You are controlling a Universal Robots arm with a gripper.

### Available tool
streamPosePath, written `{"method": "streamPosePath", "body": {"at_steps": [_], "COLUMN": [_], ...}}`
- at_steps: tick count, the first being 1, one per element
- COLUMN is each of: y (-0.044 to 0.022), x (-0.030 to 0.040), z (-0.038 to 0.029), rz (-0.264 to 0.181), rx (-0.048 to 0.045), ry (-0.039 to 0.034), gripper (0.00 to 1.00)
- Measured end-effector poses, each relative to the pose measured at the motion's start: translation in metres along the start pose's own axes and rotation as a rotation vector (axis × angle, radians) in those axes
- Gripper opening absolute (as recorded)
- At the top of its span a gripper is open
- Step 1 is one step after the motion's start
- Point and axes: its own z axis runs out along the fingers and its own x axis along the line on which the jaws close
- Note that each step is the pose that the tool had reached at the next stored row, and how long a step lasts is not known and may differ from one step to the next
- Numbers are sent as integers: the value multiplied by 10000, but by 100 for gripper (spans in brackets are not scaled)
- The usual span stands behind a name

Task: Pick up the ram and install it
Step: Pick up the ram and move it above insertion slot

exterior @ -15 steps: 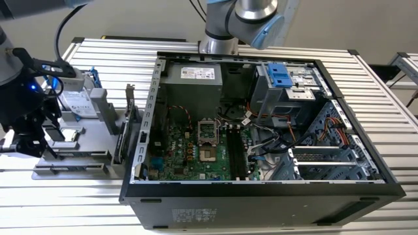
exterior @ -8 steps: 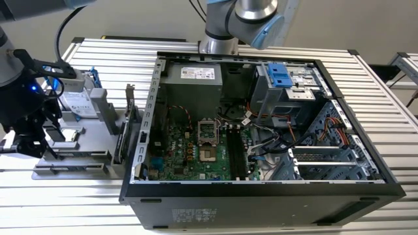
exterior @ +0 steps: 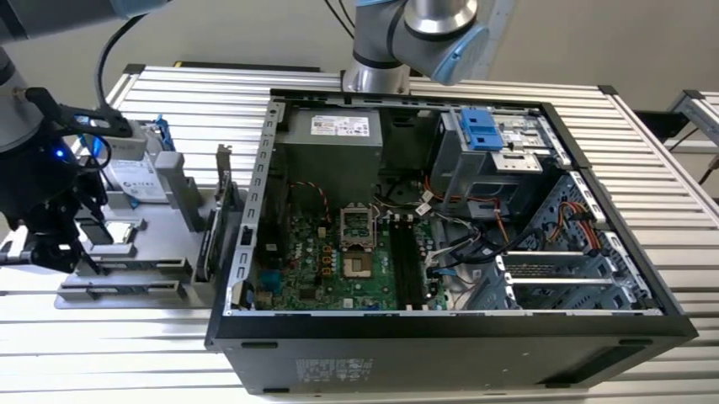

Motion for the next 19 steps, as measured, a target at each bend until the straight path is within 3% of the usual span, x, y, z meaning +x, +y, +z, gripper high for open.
{"method": "streamPosePath", "body": {"at_steps": [19], "y": [0], "x": [-2], "z": [79], "rz": [-1], "rx": [0], "ry": [31], "gripper": [100]}}
